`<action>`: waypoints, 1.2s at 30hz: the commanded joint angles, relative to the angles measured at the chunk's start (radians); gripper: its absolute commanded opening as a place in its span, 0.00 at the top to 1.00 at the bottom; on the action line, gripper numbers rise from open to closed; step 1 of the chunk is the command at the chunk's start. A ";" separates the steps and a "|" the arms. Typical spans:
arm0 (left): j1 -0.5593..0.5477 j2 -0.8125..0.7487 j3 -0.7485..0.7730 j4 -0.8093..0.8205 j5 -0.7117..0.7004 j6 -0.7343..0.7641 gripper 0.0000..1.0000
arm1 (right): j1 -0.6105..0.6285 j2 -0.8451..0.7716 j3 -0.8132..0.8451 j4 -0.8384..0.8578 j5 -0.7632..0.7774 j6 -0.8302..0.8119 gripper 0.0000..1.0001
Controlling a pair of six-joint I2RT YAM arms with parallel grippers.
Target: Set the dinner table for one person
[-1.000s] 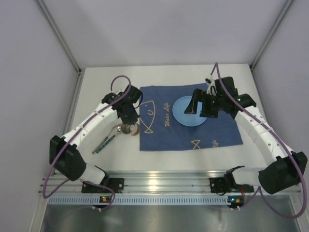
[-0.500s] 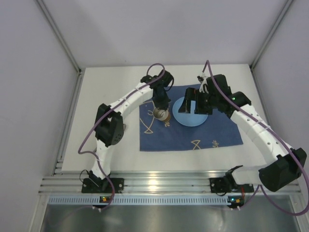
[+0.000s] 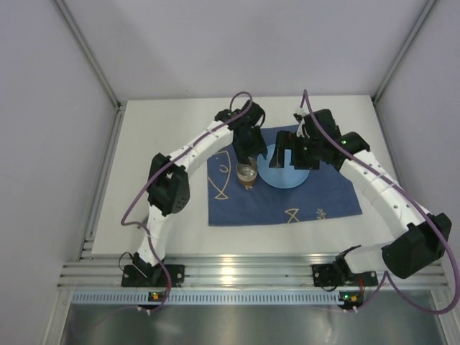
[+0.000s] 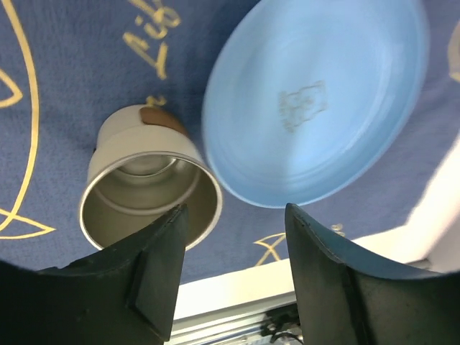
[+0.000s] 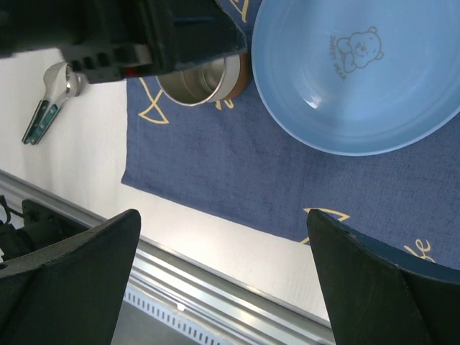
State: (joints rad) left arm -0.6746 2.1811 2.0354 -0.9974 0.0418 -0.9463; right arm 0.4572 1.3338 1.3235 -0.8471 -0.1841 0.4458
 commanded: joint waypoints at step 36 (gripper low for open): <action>0.615 -0.802 -0.969 0.013 -0.088 0.265 0.48 | 0.126 0.742 0.519 -0.001 0.155 -0.035 1.00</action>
State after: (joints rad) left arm -0.0658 1.3670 1.0695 -1.0138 -0.0200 -0.7216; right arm 0.5640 2.0773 1.7584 -0.8425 -0.0383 0.4202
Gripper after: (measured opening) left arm 0.516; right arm 0.043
